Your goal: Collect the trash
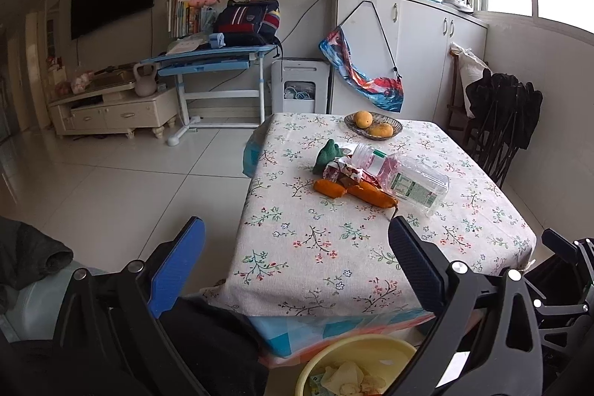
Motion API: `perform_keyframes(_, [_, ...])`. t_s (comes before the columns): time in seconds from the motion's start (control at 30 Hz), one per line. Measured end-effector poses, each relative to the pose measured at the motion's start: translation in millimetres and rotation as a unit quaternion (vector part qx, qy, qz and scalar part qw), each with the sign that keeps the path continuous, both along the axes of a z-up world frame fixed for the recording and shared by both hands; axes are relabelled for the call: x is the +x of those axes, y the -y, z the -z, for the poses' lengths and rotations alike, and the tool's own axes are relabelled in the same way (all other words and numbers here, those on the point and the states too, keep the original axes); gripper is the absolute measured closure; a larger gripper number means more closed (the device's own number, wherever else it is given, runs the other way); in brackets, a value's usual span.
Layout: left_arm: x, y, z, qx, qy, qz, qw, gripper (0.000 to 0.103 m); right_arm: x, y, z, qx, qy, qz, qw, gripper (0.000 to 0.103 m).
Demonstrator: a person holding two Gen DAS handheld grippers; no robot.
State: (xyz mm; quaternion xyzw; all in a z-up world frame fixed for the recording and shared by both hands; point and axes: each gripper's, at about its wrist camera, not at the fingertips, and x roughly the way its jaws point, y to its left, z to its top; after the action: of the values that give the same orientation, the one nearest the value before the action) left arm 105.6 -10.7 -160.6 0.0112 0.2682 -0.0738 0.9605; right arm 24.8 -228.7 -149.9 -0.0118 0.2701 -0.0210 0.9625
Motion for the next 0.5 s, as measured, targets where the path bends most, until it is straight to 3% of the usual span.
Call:
perform_keyframes(0.1, [0.6, -1.7, 8.3, 0.014, 0.005, -0.002, 0.9999, 0.007, 2.8, -1.9, 0.2, -0.005, -0.015, 0.013, 1.000, 0.016])
perform_keyframes(0.3, [-5.3, 1.8, 10.7, 0.003, 0.023, 0.022, 0.9995, 0.007, 10.8, -7.6, -1.1, -0.014, -0.043, 0.037, 0.998, 0.016])
perform_keyframes(0.5, [-3.7, -6.5, 9.4, -0.028, 0.025, 0.018, 0.9991, 0.007, 23.1, -10.5, -0.3, -0.004, -0.065, 0.061, 0.996, 0.016])
